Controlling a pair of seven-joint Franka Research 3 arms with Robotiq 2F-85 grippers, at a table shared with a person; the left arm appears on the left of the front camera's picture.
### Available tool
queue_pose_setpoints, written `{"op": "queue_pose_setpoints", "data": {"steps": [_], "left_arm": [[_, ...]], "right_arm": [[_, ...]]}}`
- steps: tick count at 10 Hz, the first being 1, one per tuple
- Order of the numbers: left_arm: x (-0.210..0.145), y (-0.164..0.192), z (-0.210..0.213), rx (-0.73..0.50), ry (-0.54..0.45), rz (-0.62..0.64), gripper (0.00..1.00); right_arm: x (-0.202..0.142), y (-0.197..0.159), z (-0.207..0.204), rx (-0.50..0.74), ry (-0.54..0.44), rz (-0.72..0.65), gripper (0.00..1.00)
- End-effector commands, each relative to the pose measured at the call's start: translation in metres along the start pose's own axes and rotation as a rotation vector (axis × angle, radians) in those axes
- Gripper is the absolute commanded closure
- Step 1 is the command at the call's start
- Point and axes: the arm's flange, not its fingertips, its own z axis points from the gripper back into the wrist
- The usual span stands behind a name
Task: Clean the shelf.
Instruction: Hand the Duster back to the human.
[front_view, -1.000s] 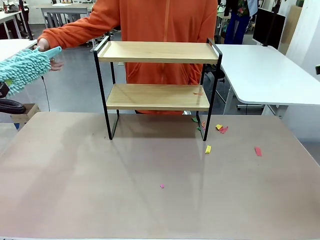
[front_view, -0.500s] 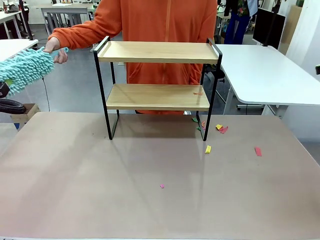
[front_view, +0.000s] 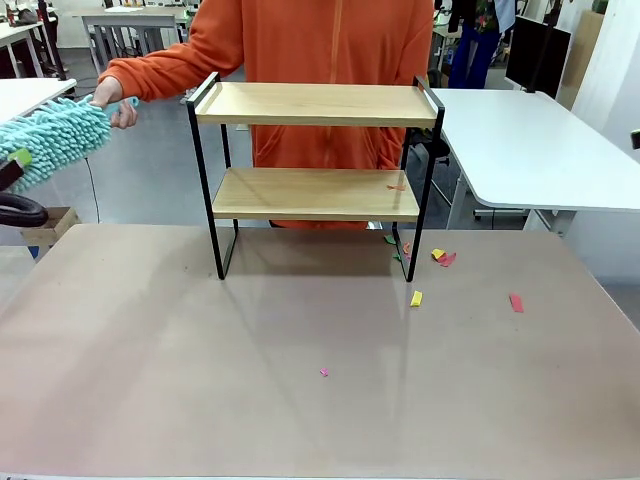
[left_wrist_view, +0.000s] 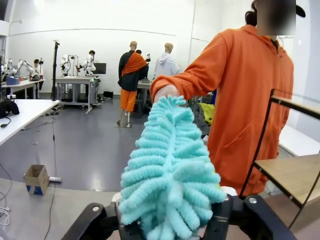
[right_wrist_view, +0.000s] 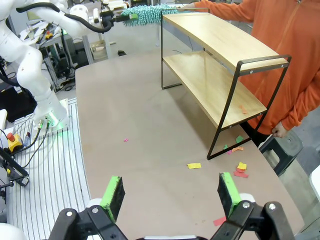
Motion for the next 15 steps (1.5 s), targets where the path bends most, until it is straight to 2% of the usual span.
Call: {"op": "queue_pose_setpoints", "data": {"steps": [1,3,4,5,7,9,11,12,15], "left_arm": [[0.035,-0.013,0.020,-0.043,-0.005,0.101,0.00],[0.084,-0.020,0.038,-0.057,-0.045,0.201,0.00],[0.107,-0.017,0.044,-0.041,-0.102,0.204,0.00],[0.131,-0.013,0.054,-0.077,-0.122,0.284,0.00],[0.174,0.006,0.084,-0.063,-0.238,0.363,0.00],[0.189,0.021,0.102,-0.042,-0.289,0.389,0.00],[0.186,0.026,0.103,-0.033,-0.254,0.386,0.00],[0.196,0.024,0.111,-0.023,-0.301,0.388,0.00],[0.196,0.024,0.111,-0.023,-0.301,0.388,0.00]], "right_arm": [[0.001,-0.001,0.000,-0.001,-0.022,0.016,0.00],[0.001,-0.001,0.000,-0.001,-0.022,0.016,0.00],[0.001,-0.001,0.000,-0.001,-0.022,0.016,0.00],[0.001,-0.001,0.000,-0.001,-0.022,0.016,0.00],[0.001,-0.001,0.000,-0.001,-0.022,0.016,0.00],[0.001,-0.001,0.000,-0.001,-0.022,0.016,0.00],[0.001,-0.001,0.000,-0.001,-0.022,0.016,0.00],[0.001,-0.001,0.000,-0.001,-0.022,0.016,0.00],[0.001,-0.001,0.000,-0.001,-0.022,0.016,0.00]]}}
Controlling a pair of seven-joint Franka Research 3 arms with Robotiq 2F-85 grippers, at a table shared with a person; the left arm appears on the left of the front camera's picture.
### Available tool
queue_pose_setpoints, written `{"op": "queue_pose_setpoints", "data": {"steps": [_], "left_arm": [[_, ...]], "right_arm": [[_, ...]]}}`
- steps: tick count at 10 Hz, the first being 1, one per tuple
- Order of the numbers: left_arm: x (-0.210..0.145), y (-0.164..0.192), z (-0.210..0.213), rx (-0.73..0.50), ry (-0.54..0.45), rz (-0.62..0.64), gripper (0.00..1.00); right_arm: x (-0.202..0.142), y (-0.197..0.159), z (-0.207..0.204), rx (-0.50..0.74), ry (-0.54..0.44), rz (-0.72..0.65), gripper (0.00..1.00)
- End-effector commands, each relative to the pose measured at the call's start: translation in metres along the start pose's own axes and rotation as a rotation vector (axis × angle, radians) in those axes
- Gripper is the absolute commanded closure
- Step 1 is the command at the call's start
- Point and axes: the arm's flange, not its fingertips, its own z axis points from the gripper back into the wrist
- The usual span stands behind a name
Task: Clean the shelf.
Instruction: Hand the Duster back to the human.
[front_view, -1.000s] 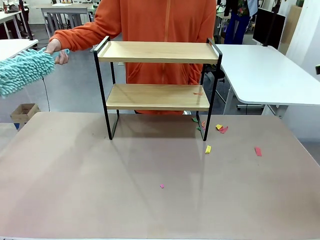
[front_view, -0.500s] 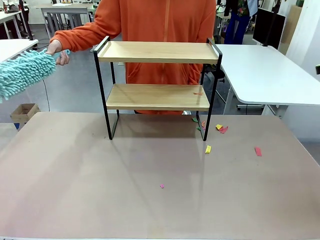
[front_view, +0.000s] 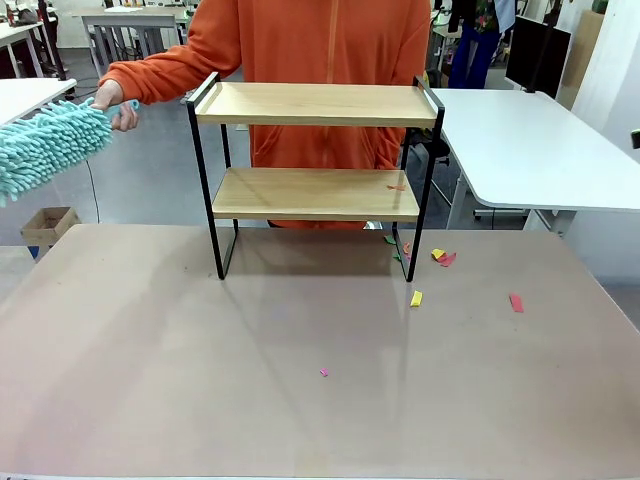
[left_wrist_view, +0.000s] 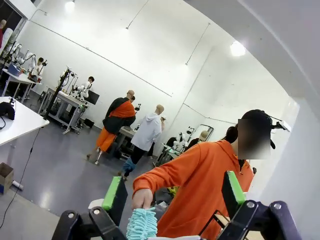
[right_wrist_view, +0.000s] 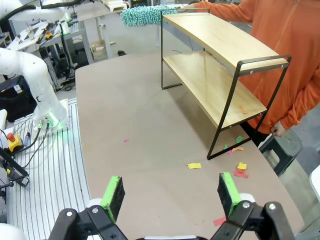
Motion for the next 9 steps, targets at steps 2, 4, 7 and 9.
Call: {"op": "queue_pose_setpoints", "data": {"steps": [2,4,7,9], "left_arm": [[0.0007,-0.0024,0.0012,-0.008,-0.012,0.018,0.00],[0.0007,-0.0024,0.0012,-0.008,-0.012,0.018,0.00],[0.0007,-0.0024,0.0012,-0.008,-0.012,0.018,0.00],[0.0007,-0.0024,0.0012,-0.008,-0.012,0.018,0.00]], "right_arm": [[0.0010,-0.0012,-0.0003,-0.001,-0.022,0.017,0.00],[0.0010,-0.0012,-0.0003,-0.001,-0.022,0.017,0.00],[0.0010,-0.0012,-0.0003,-0.001,-0.022,0.017,0.00],[0.0010,-0.0012,-0.0003,-0.001,-0.022,0.017,0.00]]}}
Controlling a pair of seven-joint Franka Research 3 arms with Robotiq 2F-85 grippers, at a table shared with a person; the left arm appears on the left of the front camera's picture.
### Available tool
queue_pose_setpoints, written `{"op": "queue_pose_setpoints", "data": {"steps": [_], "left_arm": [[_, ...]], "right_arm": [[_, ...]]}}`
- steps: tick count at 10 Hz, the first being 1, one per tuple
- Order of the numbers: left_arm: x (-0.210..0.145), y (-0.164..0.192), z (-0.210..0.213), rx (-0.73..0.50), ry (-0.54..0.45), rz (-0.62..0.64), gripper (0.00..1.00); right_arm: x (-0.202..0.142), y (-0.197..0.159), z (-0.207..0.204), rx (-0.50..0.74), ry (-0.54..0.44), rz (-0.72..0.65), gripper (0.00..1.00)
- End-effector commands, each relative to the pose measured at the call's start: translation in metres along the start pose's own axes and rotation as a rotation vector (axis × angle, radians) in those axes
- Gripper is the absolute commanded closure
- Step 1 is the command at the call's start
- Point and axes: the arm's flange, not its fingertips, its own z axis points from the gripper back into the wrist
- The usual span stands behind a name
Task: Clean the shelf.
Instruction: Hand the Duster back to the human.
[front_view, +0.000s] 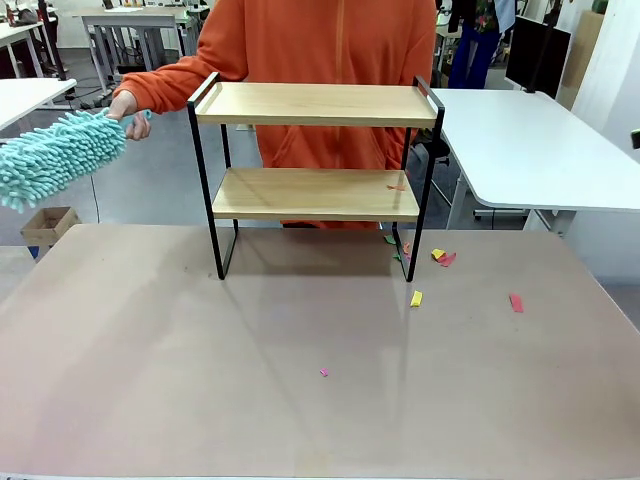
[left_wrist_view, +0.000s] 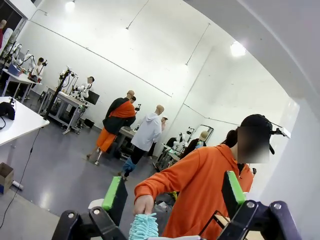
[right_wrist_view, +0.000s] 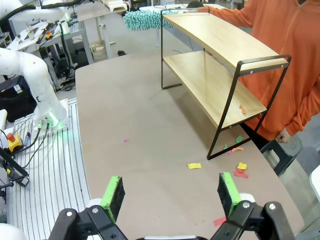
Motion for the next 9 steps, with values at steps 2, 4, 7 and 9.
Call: {"op": "queue_pose_setpoints", "data": {"steps": [2,4,7,9], "left_arm": [[-0.0005,-0.0027,0.0003,-0.009,-0.010,0.015,0.00],[-0.0005,-0.0027,0.0003,-0.009,-0.010,0.015,0.00],[-0.0005,-0.0027,0.0003,-0.009,-0.010,0.015,0.00],[-0.0005,-0.0027,0.0003,-0.009,-0.010,0.015,0.00]], "right_arm": [[0.0010,-0.0012,-0.0003,-0.001,-0.022,0.017,0.00],[0.0010,-0.0012,-0.0003,-0.001,-0.022,0.017,0.00],[0.0010,-0.0012,-0.0003,-0.001,-0.022,0.017,0.00],[0.0010,-0.0012,-0.0003,-0.001,-0.022,0.017,0.00]]}}
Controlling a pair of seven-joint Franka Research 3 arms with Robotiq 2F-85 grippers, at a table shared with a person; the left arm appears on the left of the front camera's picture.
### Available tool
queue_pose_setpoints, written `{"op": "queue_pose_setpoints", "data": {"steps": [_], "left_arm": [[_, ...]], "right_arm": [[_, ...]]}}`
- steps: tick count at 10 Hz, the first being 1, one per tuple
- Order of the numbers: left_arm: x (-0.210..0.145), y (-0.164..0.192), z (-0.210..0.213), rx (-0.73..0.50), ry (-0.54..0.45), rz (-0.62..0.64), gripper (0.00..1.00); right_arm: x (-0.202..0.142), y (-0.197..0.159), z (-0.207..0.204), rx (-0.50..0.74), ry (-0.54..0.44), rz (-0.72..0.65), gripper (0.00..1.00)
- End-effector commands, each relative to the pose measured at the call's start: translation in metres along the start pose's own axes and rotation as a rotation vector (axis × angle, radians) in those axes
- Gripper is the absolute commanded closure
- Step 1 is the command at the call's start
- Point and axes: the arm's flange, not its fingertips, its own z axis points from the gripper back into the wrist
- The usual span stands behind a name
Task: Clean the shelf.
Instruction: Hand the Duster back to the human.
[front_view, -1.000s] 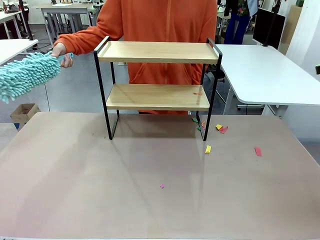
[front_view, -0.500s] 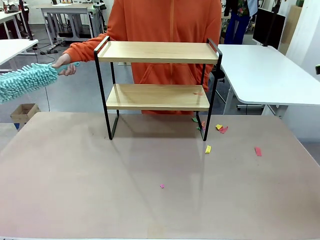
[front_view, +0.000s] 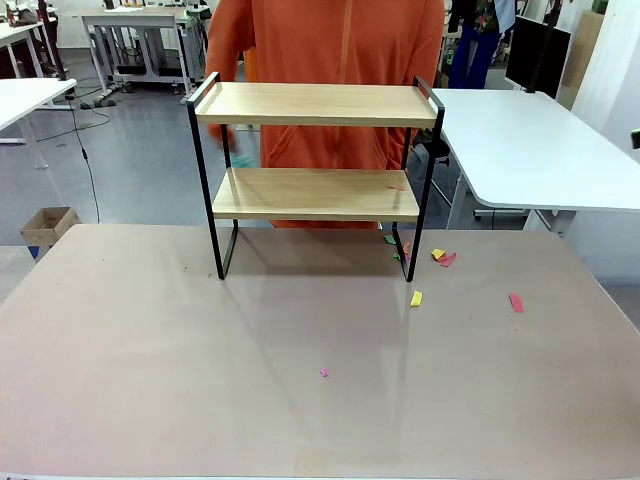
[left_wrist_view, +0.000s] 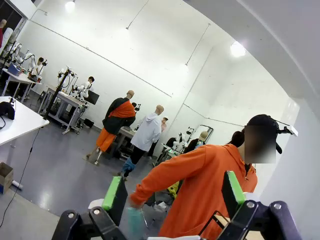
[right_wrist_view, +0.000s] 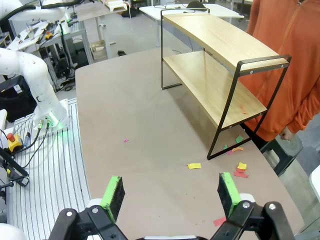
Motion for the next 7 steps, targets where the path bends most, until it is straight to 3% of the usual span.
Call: {"op": "queue_pose_setpoints", "data": {"steps": [1,7], "left_arm": [[-0.0006,-0.0026,0.0003,-0.008,-0.010,0.013,0.00],[-0.0006,-0.0026,0.0003,-0.008,-0.010,0.013,0.00]], "right_arm": [[0.0010,-0.0012,-0.0003,-0.001,-0.022,0.017,0.00],[0.0010,-0.0012,-0.0003,-0.001,-0.022,0.017,0.00]]}}
